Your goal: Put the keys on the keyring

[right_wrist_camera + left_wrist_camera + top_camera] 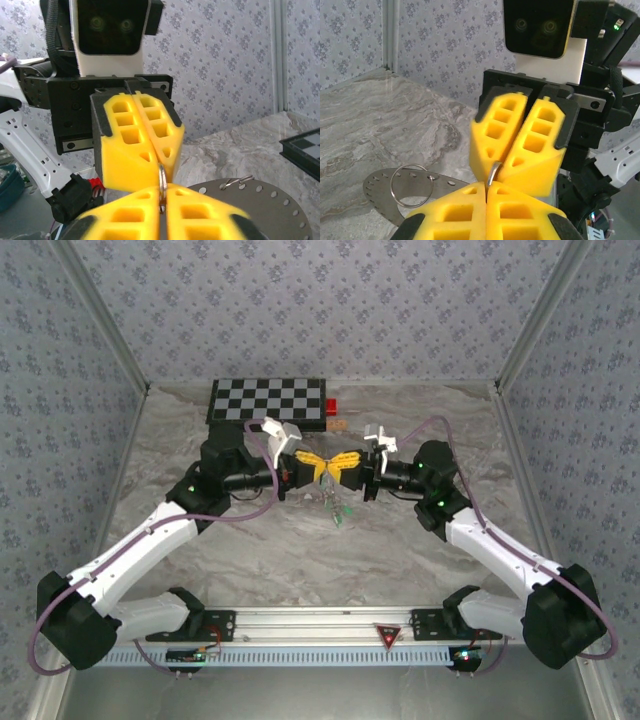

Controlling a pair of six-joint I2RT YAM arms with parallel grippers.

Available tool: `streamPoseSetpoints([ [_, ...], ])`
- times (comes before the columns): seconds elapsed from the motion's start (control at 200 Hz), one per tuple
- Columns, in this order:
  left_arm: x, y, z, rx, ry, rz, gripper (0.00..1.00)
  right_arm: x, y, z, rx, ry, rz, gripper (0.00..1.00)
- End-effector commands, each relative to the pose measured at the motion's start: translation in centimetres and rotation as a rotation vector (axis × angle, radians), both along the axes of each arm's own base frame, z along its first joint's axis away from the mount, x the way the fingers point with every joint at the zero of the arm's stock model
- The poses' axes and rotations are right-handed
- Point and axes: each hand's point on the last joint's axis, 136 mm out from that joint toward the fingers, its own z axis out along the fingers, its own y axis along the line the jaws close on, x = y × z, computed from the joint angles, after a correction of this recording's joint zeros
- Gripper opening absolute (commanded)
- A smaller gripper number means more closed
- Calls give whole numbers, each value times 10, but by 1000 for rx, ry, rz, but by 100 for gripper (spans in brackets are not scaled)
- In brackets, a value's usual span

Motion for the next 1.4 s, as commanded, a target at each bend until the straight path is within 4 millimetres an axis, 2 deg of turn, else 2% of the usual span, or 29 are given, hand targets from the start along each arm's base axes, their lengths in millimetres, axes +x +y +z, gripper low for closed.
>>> streamPoseSetpoints([
  [0.0,-3,5,27,-3,-95,12,0,1,-8,2,0,-14,-39,25],
  [0.23,-1,8,20,91,-116,16,0,11,-17,-8,-87,-14,-122,33],
  [0.505,-1,12,5,271,-126,-16,0,9,-11,-23,-227,-55,-134,38],
  [0.97,-8,19,-23,486,-126,-82,0,6,2,-23,-247,-61,-36,35],
  [1.394,-12,16,-25,503,-133,-106,0,-2,16,-27,-253,-39,85,34],
])
